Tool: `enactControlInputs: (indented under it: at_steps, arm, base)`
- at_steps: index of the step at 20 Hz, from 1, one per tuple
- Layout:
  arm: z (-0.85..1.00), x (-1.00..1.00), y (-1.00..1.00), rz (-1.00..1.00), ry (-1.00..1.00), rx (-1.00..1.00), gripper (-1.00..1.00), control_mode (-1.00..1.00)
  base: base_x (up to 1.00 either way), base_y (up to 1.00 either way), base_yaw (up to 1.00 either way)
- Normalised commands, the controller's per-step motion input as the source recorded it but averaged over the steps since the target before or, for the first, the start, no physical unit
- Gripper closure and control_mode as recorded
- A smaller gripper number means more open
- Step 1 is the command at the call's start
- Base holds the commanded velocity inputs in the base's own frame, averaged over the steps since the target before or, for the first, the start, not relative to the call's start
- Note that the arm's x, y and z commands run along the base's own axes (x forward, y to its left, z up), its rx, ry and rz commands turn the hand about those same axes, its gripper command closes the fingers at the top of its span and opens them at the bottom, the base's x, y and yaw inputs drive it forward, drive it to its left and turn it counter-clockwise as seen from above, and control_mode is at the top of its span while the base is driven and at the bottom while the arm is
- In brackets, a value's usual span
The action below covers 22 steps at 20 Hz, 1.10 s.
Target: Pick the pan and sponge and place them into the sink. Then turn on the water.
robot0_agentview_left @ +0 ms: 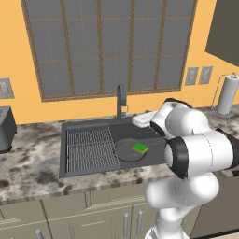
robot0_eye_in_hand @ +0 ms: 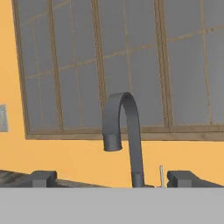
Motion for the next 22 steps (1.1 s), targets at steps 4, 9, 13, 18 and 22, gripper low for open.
enactControlInputs:
  at_steps: [4,9,13,18,22]
  arm:
    - [-0.14,0.22,0.05,-0.03,-0.01,0.0,-1.0,-1.0]
    - [-0.17,0.17,0.09,-0.01,-0.06,0.0,-1.0,-1.0]
    - [-0.09,0.17,0.02,-0.01,-0.06,0.01,-1.0,-1.0]
    - [-0.17,0.19,-0.06,-0.03,-0.01,0.01,-1.0,-1.0]
    - [-0.15,0.2,-0.17,-0.03,0.0,0.02,-1.0,-1.0]
  base:
    - [0.0,0.0,0.0]
    - [0.0,0.0,0.0]
    - [0.0,0.0,0.0]
    - [0.0,0.0,0.0]
    - [0.0,0.0,0.0]
